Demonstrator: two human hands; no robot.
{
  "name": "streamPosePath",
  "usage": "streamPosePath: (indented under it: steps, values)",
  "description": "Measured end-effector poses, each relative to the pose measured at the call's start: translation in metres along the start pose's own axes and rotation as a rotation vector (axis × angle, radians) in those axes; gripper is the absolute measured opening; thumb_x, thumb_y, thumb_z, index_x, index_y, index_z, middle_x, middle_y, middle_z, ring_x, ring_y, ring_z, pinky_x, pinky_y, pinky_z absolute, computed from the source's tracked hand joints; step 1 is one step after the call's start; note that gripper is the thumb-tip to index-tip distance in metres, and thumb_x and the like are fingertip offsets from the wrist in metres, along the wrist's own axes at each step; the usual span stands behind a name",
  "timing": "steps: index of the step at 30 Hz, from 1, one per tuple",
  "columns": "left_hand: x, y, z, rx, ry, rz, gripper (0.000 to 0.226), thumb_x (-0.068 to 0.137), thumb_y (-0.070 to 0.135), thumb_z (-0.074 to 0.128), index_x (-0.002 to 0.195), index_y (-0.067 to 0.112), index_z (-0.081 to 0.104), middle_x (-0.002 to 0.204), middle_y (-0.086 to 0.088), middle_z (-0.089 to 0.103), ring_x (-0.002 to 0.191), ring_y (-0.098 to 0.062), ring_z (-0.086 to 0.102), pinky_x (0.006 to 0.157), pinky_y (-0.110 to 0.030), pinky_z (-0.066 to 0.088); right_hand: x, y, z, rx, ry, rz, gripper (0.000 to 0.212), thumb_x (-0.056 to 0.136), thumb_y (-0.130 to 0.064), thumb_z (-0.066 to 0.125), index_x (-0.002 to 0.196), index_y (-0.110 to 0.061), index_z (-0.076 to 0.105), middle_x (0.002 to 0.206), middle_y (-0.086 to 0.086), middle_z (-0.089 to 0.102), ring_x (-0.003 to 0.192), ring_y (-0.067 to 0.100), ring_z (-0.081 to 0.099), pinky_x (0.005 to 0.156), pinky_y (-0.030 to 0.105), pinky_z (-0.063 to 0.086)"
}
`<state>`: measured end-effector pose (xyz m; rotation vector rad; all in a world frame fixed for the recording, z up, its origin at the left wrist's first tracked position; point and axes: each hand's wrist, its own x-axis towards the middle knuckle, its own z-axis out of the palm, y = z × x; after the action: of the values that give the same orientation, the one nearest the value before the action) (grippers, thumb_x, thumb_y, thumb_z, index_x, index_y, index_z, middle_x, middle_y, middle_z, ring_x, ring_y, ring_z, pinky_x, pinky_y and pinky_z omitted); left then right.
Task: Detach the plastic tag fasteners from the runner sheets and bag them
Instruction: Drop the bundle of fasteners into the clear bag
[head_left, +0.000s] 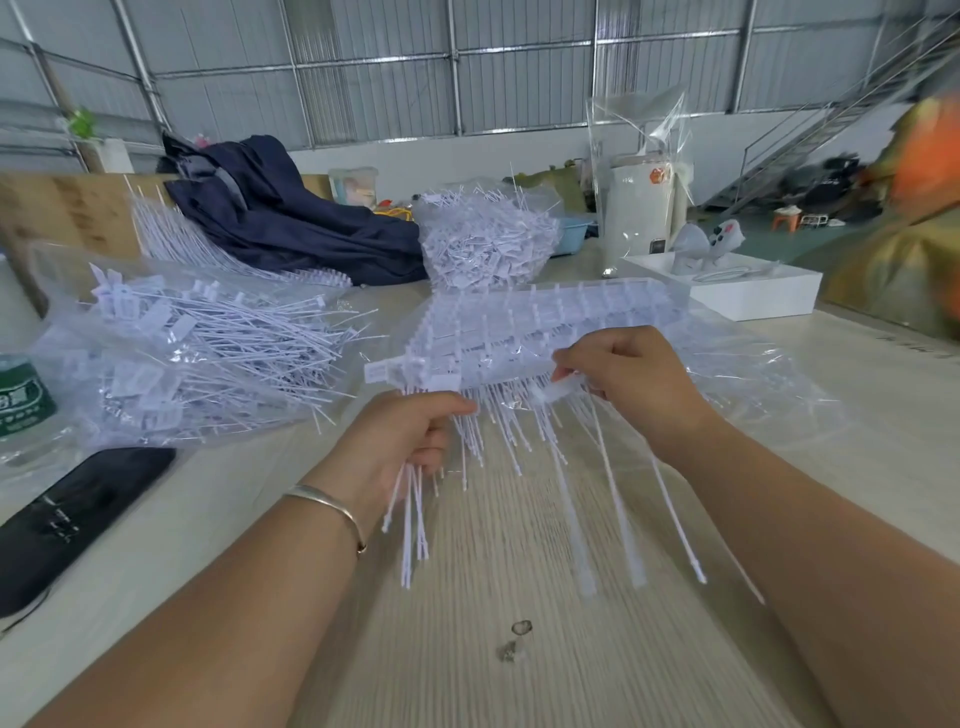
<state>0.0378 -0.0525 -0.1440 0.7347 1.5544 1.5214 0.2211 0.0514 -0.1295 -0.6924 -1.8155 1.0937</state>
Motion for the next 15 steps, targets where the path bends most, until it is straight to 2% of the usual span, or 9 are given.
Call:
streamPosePath:
  steps: [1,3,5,7,10,13,15]
  values:
    - [-0.001,-0.002,0.004,-0.028,-0.043,-0.028,0.025,0.083,-0.002,0.067,0.074,0.013,0.049,0.048,0.006,0.028,0.034,-0.006,0.023,0.03,-0.016,0.019,0.001,0.001,0.0,0.013,0.007,0.006,0.029,0.081,-0.02,0.066,0.073,0.009,0.064,0.057,0.01,0.04,0.058,0.019,0.034,0.058,0.025,0.031]
    - [-0.004,-0.007,0.012,-0.021,-0.106,-0.083,0.022,0.088,-0.003,0.062,0.081,0.013,0.049,0.047,0.006,0.031,0.034,-0.005,0.024,0.03,-0.015,0.018,0.003,0.004,0.0,0.014,0.02,0.008,0.025,0.084,-0.011,0.057,0.079,0.014,0.057,0.052,-0.005,0.037,0.055,0.013,0.034,0.059,0.026,0.028]
    - [-0.006,-0.011,0.016,-0.01,-0.146,-0.136,0.024,0.095,0.001,0.055,0.076,0.014,0.048,0.045,0.008,0.034,0.033,-0.003,0.024,0.029,-0.014,0.018,0.002,0.005,0.002,-0.014,0.028,0.0,0.017,0.084,-0.004,0.051,0.08,0.011,0.057,0.047,-0.011,0.038,0.048,0.006,0.036,0.051,0.017,0.029]
    - [-0.007,-0.011,0.015,-0.047,-0.181,-0.193,0.022,0.101,0.012,0.049,0.08,0.011,0.054,0.046,0.007,0.031,0.033,-0.003,0.024,0.027,-0.013,0.017,0.0,0.004,0.004,-0.064,0.012,-0.008,0.015,0.085,-0.001,0.05,0.075,0.003,0.06,0.045,-0.015,0.041,0.041,0.001,0.037,0.043,0.01,0.028]
    - [-0.007,-0.009,0.013,-0.075,-0.207,-0.187,0.027,0.103,0.027,0.044,0.089,0.009,0.06,0.05,0.007,0.025,0.034,-0.003,0.021,0.028,-0.014,0.014,-0.003,0.002,0.008,-0.123,-0.055,-0.022,0.023,0.086,0.001,0.05,0.07,-0.008,0.064,0.052,-0.01,0.048,0.044,0.001,0.04,0.048,0.014,0.032]
    - [-0.008,-0.006,0.013,-0.095,-0.22,-0.132,0.036,0.1,0.04,0.046,0.089,0.009,0.059,0.054,0.007,0.023,0.035,-0.002,0.02,0.028,-0.014,0.015,-0.005,0.0,0.01,-0.143,-0.098,-0.039,0.024,0.086,0.003,0.051,0.075,-0.009,0.068,0.067,0.008,0.054,0.061,0.014,0.046,0.058,0.026,0.034]
    - [-0.01,-0.004,0.015,-0.103,-0.228,-0.097,0.039,0.094,0.048,0.05,0.089,0.011,0.06,0.057,0.007,0.021,0.036,-0.002,0.019,0.028,-0.014,0.015,-0.006,-0.001,0.011,-0.133,-0.113,-0.052,0.026,0.086,0.005,0.049,0.078,-0.01,0.069,0.07,0.01,0.053,0.064,0.017,0.045,0.06,0.028,0.034]
